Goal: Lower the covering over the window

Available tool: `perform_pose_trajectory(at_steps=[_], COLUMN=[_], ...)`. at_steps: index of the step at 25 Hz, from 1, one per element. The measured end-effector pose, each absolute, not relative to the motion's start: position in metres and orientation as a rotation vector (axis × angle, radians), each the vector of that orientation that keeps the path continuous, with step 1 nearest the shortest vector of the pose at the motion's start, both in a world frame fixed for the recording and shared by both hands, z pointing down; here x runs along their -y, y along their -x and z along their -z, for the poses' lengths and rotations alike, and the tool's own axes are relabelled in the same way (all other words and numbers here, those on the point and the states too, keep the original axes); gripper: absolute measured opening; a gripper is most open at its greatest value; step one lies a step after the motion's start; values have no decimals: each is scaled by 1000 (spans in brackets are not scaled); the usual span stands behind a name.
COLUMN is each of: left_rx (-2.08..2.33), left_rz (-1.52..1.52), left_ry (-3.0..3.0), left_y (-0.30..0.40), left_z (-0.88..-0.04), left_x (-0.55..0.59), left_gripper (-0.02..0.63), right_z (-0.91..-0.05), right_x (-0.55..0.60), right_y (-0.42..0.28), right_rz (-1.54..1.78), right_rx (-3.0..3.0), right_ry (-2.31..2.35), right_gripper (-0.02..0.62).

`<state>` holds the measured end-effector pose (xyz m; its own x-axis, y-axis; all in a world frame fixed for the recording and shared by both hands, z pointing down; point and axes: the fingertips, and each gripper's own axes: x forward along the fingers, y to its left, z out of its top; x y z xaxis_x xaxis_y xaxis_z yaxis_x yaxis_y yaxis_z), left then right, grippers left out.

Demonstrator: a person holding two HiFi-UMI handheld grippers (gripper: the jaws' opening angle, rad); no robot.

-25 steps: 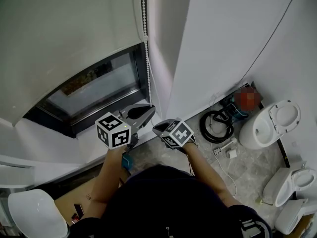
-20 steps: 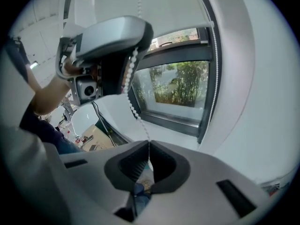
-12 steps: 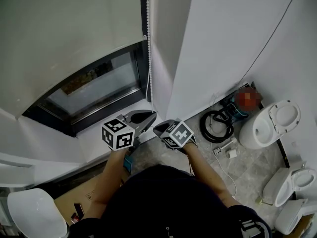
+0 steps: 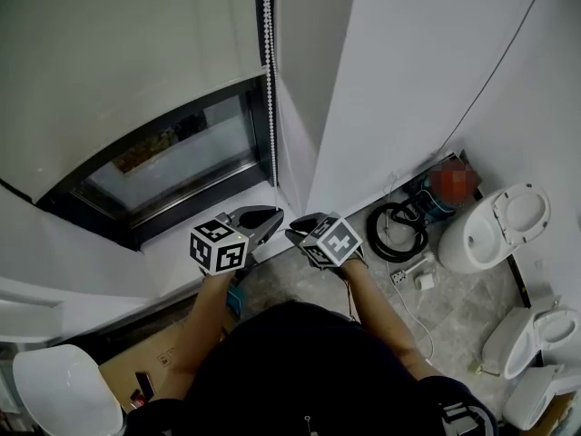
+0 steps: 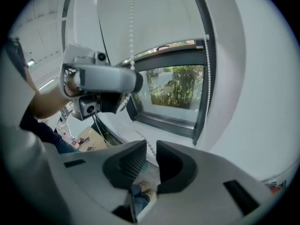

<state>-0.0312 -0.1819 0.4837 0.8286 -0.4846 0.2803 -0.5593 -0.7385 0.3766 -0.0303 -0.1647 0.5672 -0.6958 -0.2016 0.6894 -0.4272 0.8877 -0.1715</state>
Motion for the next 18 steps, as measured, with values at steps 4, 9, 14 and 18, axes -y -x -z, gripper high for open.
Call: perform_pose_trajectory(at_steps=[4, 9, 14, 18], left_rx=[784, 800, 772, 736], left_rz=[-211, -235, -397, -358], left_ry=[-2545, -2548, -2515, -2447], left_y=[37, 42, 40, 35], left_z=[-486, -487, -522, -544], left_x=[185, 192, 183, 168], left_gripper=[11, 11, 11, 11], right_z=[-538, -504, -470, -452], right_x=[167, 161, 157, 146], right_y=[30, 27, 27, 25], right_rz=[-438, -368, -279, -201], right_rx=[2432, 2476, 2508, 2496], right_ry=[-439, -371, -354, -304], right_gripper=[83, 158, 166, 164])
